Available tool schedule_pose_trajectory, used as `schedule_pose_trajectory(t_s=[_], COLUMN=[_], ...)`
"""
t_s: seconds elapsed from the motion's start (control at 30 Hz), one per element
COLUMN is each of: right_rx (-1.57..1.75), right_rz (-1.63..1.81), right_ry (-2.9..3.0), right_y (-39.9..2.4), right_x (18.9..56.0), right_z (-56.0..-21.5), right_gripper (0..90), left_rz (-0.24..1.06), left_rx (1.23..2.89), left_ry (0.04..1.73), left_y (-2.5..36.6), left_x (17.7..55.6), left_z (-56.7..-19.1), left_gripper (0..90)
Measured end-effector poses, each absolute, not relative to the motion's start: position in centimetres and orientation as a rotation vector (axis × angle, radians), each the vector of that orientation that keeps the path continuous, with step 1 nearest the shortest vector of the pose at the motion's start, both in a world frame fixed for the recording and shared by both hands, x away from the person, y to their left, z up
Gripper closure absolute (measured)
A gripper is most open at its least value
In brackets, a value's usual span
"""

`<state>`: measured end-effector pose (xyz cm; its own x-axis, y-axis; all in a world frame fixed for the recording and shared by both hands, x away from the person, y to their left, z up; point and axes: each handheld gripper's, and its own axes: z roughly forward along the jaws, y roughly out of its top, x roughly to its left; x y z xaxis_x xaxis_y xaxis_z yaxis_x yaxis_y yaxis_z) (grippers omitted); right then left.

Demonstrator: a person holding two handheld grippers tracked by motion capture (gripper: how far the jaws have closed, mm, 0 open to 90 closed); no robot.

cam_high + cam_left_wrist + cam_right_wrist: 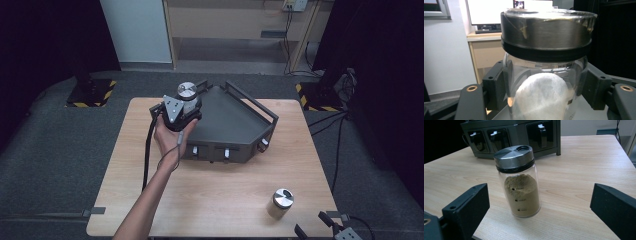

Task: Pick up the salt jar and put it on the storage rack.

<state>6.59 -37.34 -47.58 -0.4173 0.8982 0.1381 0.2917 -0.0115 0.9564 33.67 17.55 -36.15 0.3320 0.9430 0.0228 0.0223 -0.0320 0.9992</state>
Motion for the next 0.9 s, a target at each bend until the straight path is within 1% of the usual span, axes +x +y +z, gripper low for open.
schedule_pose_trajectory(t_s=[0.47, 0.9], right_rx=[1.24, 1.245], right_rz=[1.461, 1.467], right_ry=[1.722, 1.718], right_y=[-37.2, -37.2], right_x=[6.5, 6.5], right_z=[-47.6, -47.6], right_gripper=[2.7, 2.7], left_rz=[0.962, 0.943], left_rx=[1.387, 1.434], left_ry=[0.983, 1.015], left_y=[17.5, 17.0], left_x=[36.4, 38.4], left_z=[-36.9, -38.0], left_gripper=[30.3, 30.4])
